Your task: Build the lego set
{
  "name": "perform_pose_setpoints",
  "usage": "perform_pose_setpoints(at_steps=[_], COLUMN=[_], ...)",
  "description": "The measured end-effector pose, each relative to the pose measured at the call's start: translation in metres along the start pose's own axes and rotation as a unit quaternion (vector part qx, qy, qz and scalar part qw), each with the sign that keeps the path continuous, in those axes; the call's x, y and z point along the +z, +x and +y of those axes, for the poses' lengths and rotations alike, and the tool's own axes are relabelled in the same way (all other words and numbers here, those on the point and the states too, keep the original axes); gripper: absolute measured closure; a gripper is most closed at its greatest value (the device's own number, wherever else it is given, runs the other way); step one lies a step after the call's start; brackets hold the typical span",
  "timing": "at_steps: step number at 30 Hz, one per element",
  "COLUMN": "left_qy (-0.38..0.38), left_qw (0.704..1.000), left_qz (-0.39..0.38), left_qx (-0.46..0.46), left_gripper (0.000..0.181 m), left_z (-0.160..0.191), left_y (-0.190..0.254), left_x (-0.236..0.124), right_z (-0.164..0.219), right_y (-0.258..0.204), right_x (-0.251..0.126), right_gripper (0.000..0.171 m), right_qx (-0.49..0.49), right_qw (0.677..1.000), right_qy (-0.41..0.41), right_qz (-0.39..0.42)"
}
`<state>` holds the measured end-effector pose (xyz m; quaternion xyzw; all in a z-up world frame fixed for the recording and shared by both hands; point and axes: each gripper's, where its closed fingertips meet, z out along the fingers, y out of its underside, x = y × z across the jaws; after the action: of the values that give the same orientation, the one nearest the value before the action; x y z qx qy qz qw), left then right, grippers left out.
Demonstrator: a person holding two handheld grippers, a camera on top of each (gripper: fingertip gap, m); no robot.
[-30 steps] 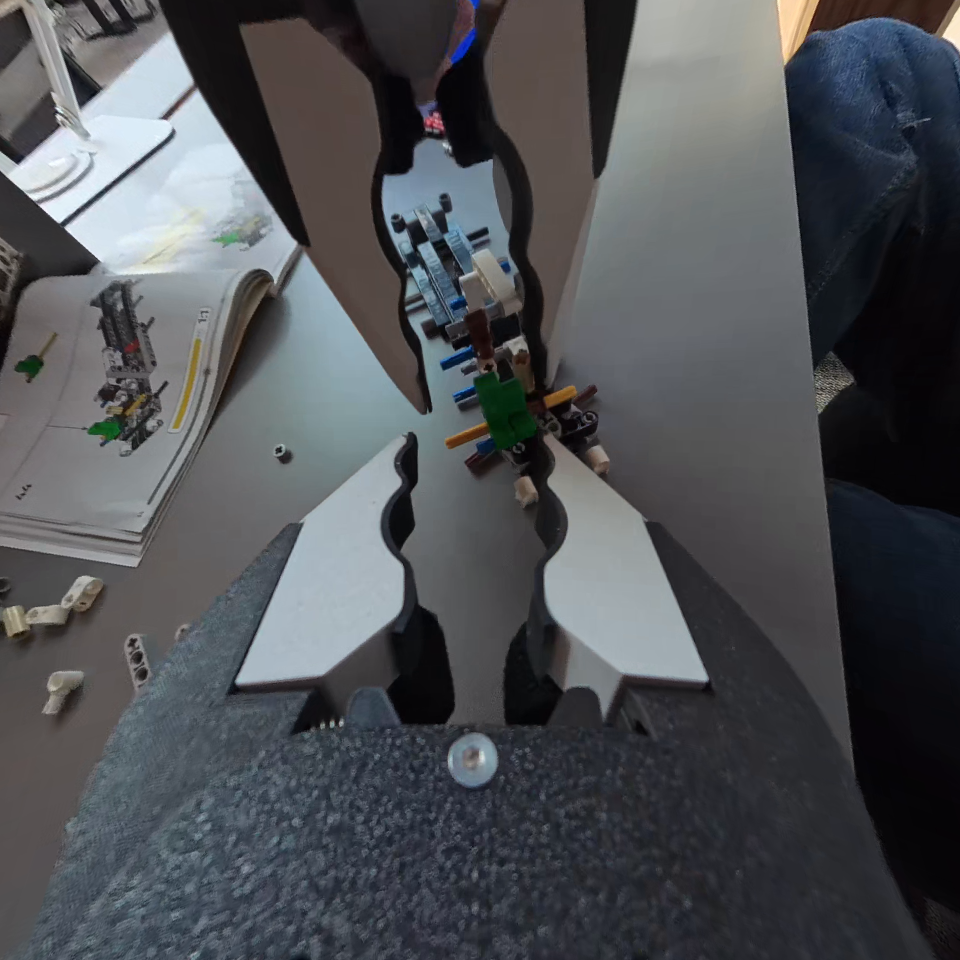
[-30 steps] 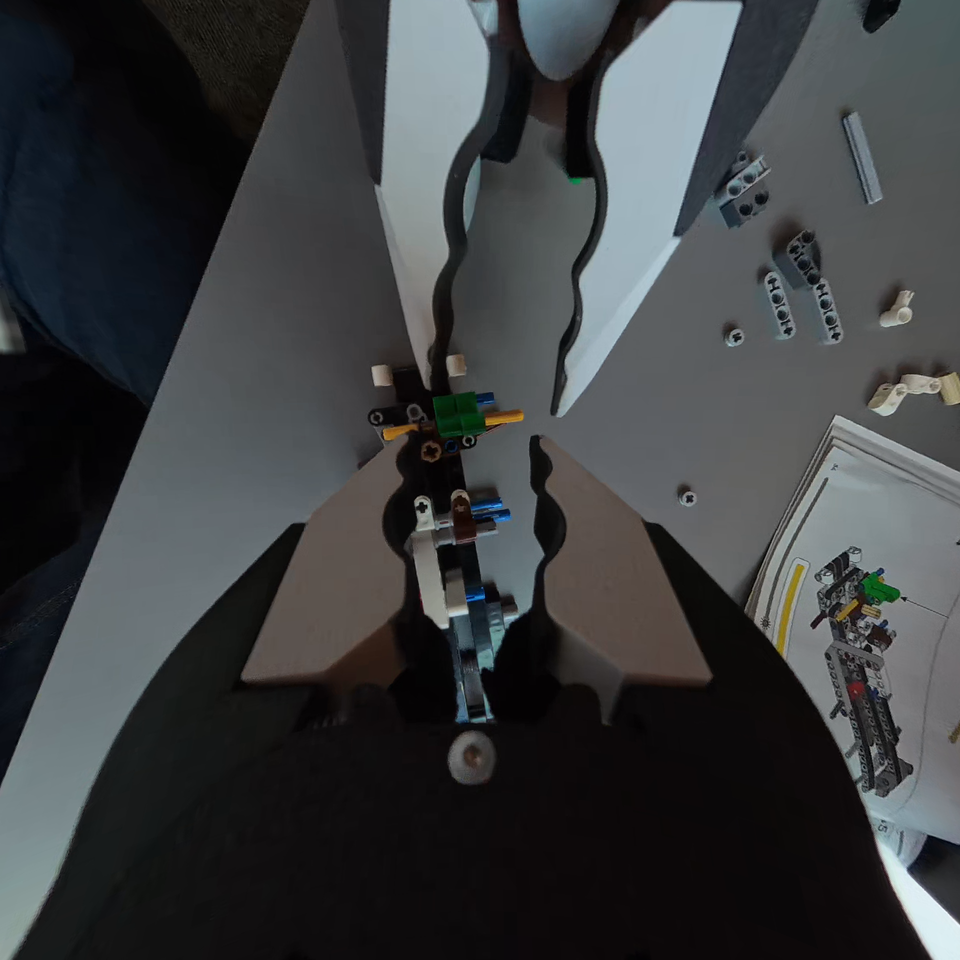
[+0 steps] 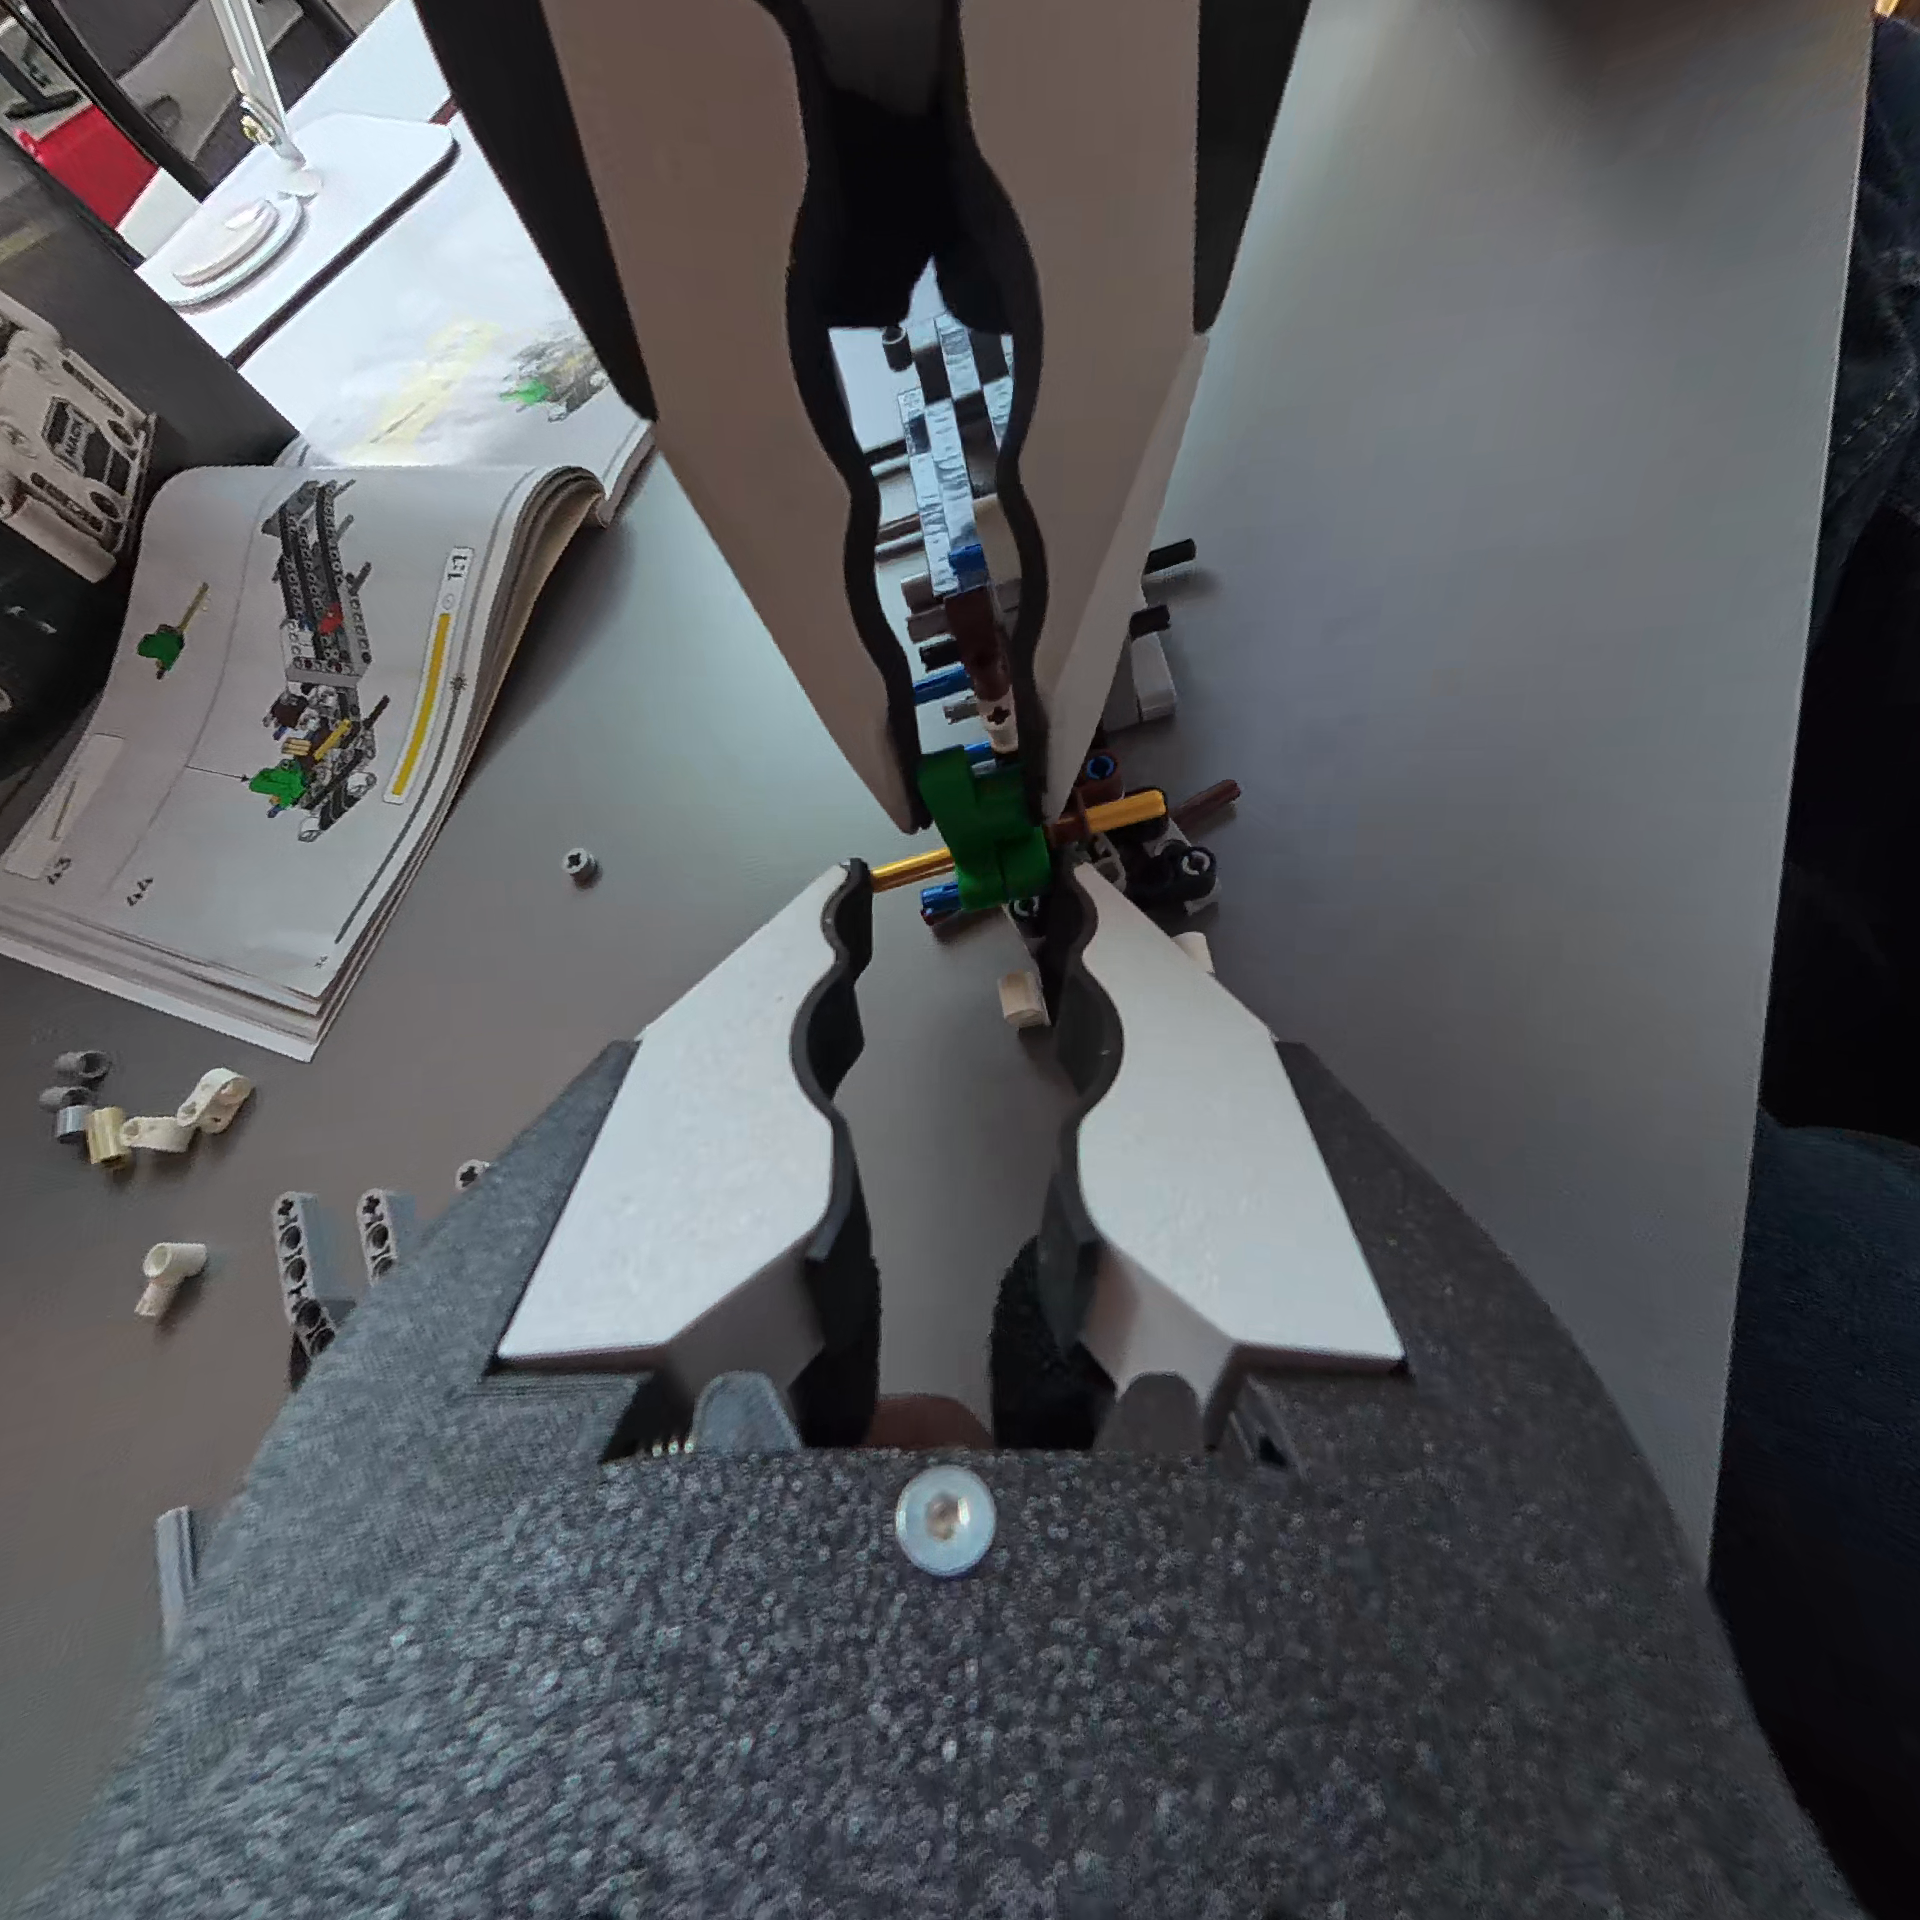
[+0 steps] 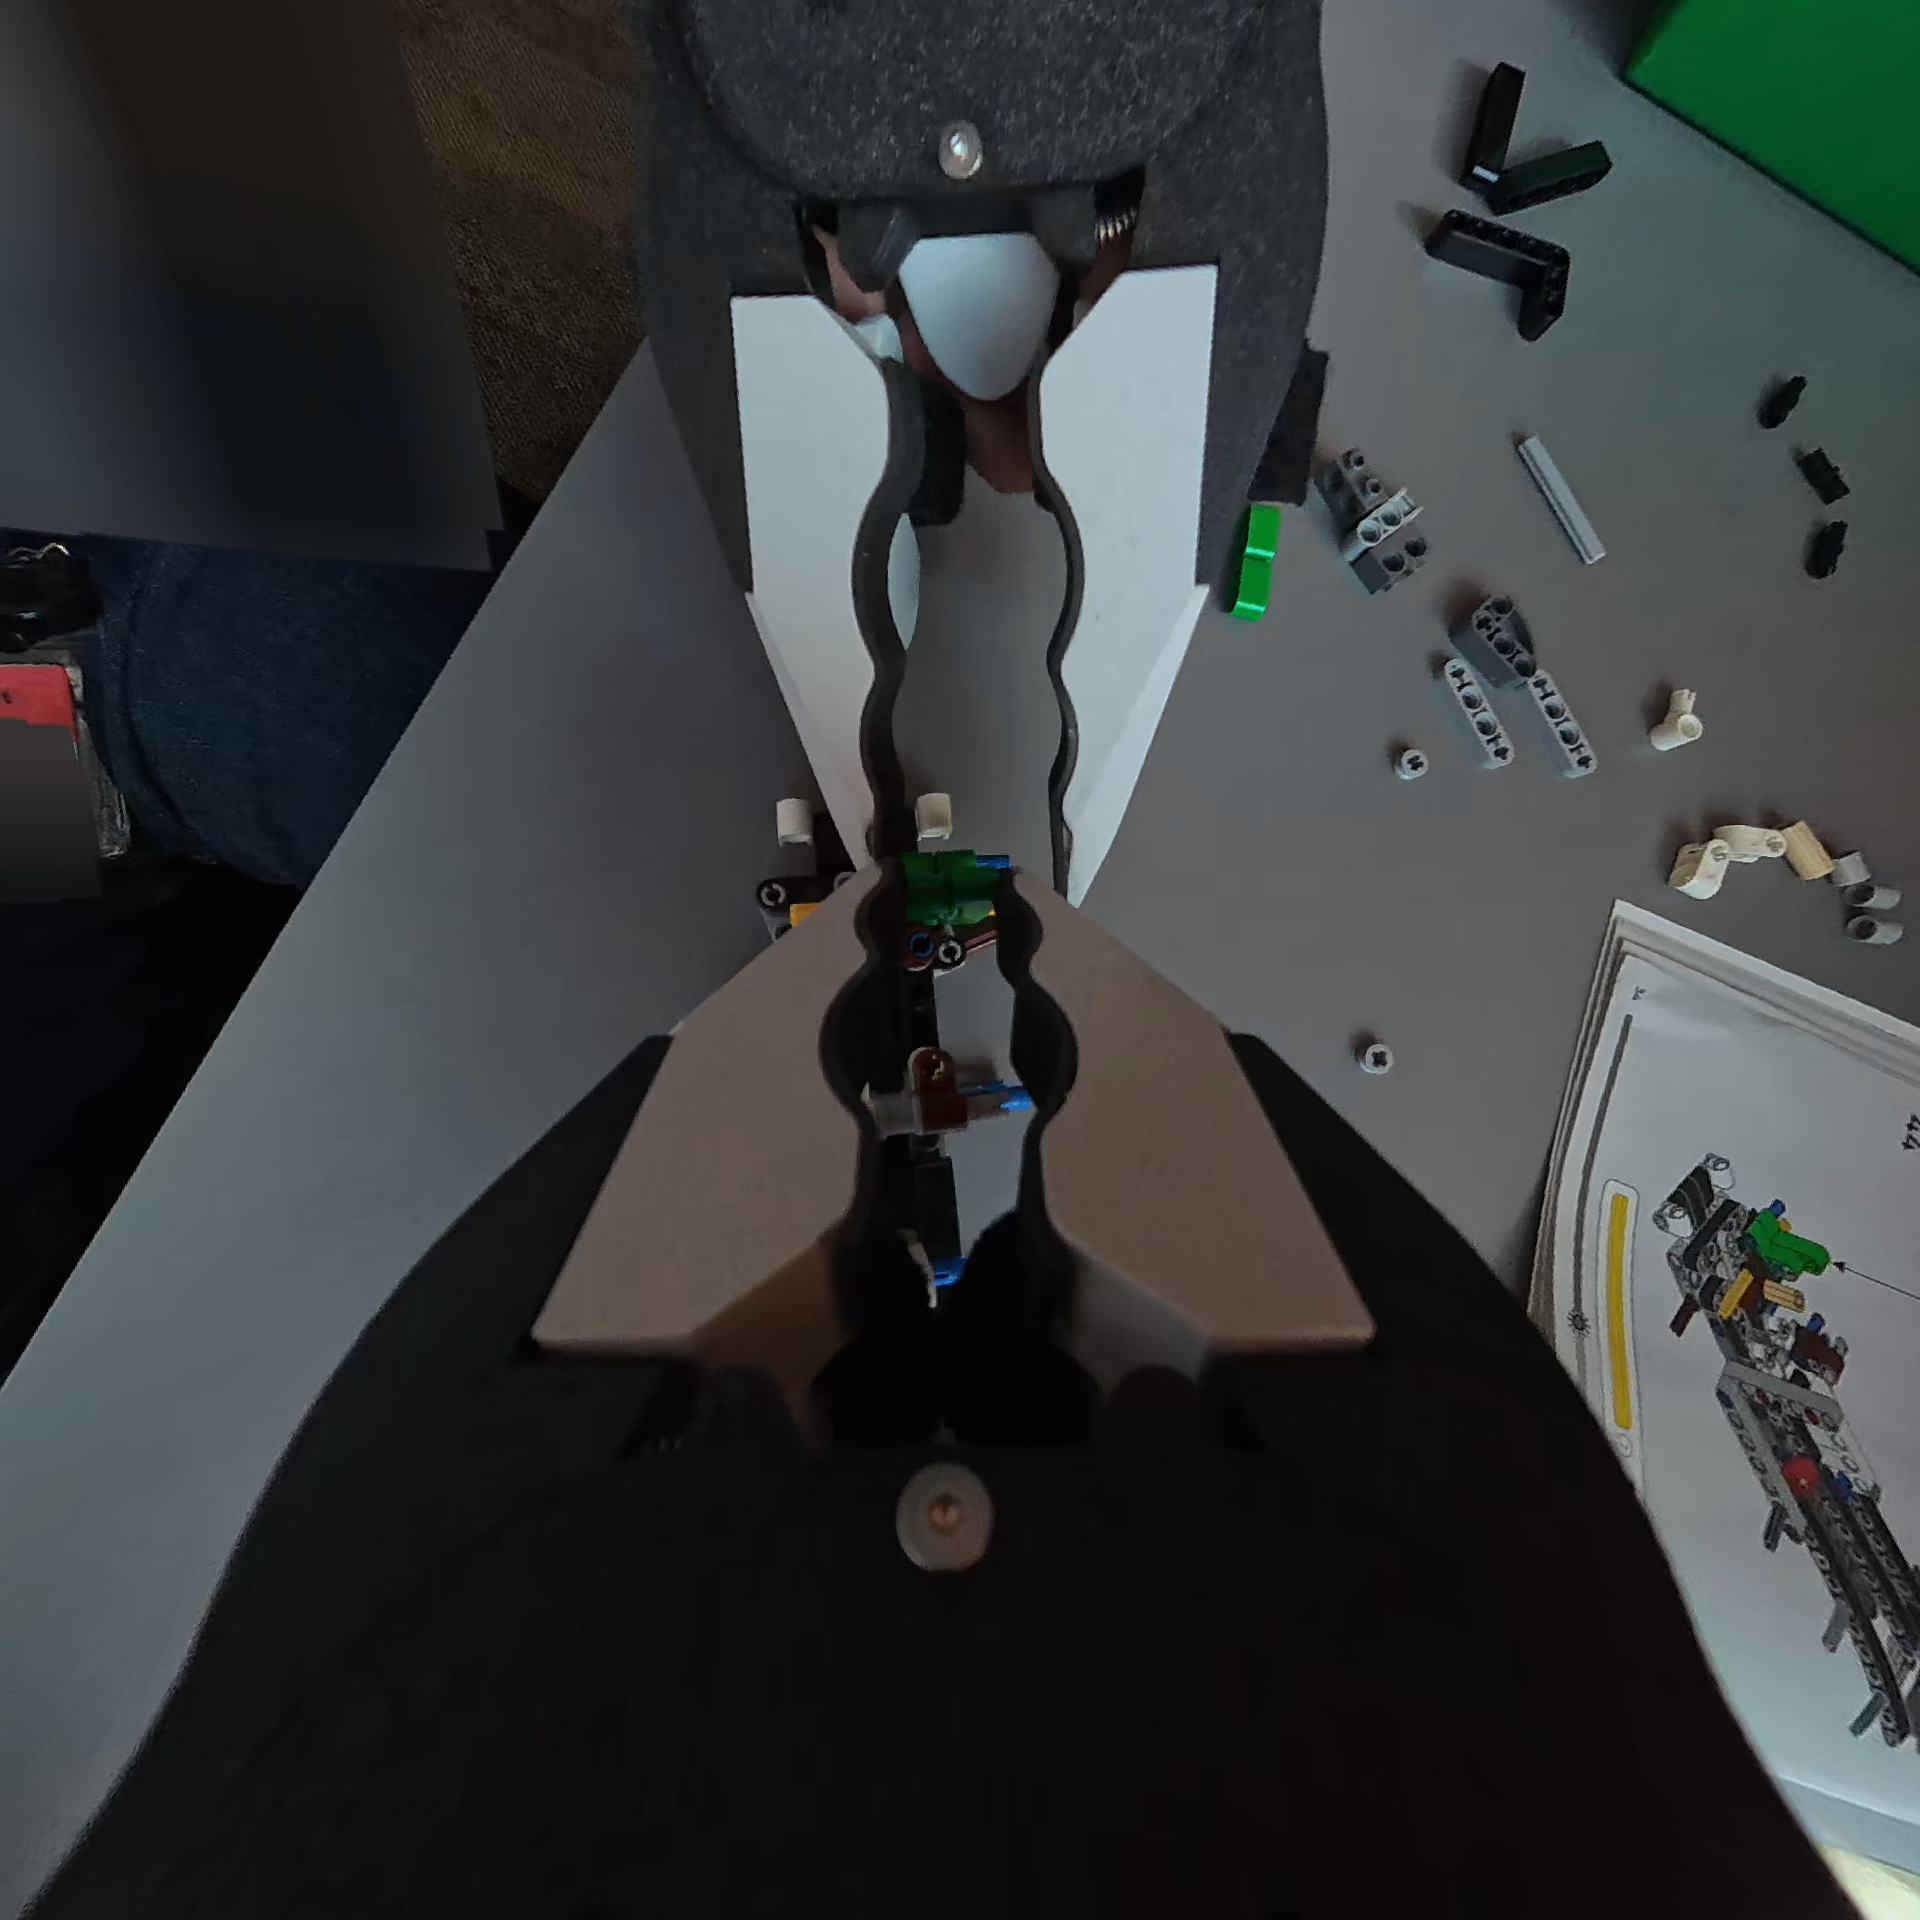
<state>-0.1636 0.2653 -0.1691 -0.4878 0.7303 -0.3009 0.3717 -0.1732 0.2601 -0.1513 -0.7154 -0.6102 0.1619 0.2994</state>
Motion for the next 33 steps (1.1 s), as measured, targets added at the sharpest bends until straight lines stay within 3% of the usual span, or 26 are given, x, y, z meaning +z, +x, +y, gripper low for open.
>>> perform_pose_setpoints(at_steps=[11,18,33], left_qy=[-0.004,-0.009,-0.018], left_qw=[0.999,0.999,0.998], left_qz=[-0.042,-0.017,-0.007], left_qx=[-0.008,-0.035,-0.053], left_gripper=[0.152,0.158,0.16], left_z=[-0.0004,0.0007,0.0003], left_y=[-0.004,0.0023,0.0036], left_x=[-0.0008,-0.0014,0.004], right_z=[0.001,-0.001,0.005], right_y=[0.0047,0.0032,-0.0002], right_x=[-0.002,-0.0011,-0.0033], right_gripper=[0.157,0.156,0.157], right_qx=[-0.01,-0.018,0.032], right_qw=[0.999,0.999,0.999], right_qy=[-0.009,-0.008,0.002], right_qz=[0.038,0.042,-0.015])
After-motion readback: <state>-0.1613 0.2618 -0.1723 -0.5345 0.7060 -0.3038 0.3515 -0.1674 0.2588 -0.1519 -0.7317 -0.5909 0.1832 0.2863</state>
